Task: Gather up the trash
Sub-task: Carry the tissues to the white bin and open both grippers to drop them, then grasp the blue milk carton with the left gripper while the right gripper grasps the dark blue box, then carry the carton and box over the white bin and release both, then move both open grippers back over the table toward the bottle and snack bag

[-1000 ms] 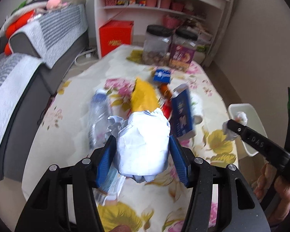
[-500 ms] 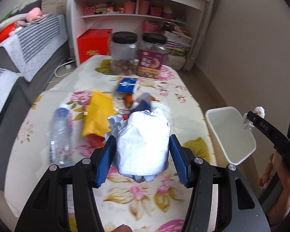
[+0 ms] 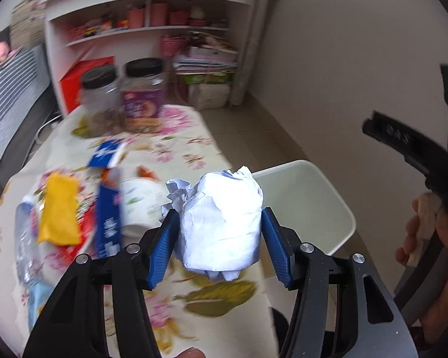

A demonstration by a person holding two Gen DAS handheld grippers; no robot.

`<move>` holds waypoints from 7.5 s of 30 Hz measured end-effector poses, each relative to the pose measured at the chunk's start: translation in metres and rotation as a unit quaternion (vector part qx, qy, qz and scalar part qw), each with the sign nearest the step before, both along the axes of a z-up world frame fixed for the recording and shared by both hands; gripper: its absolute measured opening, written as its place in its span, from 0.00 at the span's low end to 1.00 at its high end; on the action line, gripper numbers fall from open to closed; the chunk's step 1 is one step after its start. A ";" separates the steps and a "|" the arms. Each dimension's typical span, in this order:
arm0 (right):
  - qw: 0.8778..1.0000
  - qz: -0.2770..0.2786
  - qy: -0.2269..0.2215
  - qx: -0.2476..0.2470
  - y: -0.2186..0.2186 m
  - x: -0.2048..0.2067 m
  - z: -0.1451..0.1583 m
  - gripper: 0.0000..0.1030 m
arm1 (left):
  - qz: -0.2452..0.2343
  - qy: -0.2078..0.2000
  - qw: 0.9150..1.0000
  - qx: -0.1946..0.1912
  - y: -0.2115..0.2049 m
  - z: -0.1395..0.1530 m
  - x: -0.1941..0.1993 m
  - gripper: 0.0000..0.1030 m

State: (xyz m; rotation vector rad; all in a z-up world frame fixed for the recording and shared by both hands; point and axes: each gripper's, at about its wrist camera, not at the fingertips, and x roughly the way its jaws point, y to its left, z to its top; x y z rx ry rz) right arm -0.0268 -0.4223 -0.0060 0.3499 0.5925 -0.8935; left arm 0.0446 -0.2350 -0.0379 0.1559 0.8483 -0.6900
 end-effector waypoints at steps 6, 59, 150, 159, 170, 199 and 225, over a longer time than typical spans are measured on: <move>0.996 -0.030 -0.033 0.074 -0.042 -0.024 -0.009 0.87 | -0.029 0.004 1.000 0.003 -0.053 -0.001 -0.010 0.55; 0.959 0.249 0.086 0.102 0.162 0.110 -0.061 0.93 | 0.137 0.070 0.941 0.300 0.181 -0.089 0.062 0.84; 0.982 0.180 -0.022 0.049 0.070 0.060 -0.019 0.30 | 0.160 -0.114 0.980 0.026 0.057 0.013 0.054 0.32; 0.991 0.102 -0.010 0.091 -0.001 0.033 -0.024 0.37 | 0.110 -0.107 0.988 0.027 0.002 0.007 0.041 0.32; 0.995 0.001 -0.045 0.090 -0.056 -0.018 -0.011 0.69 | 0.051 -0.102 0.993 0.031 -0.065 0.002 0.016 0.32; 0.997 -0.015 -0.072 -0.021 -0.022 -0.016 0.015 0.93 | 0.056 -0.139 0.988 0.039 -0.055 0.021 0.020 0.75; 0.984 0.173 0.017 -0.041 0.132 0.109 -0.016 0.93 | 0.223 -0.100 0.963 0.116 0.106 0.000 0.113 0.83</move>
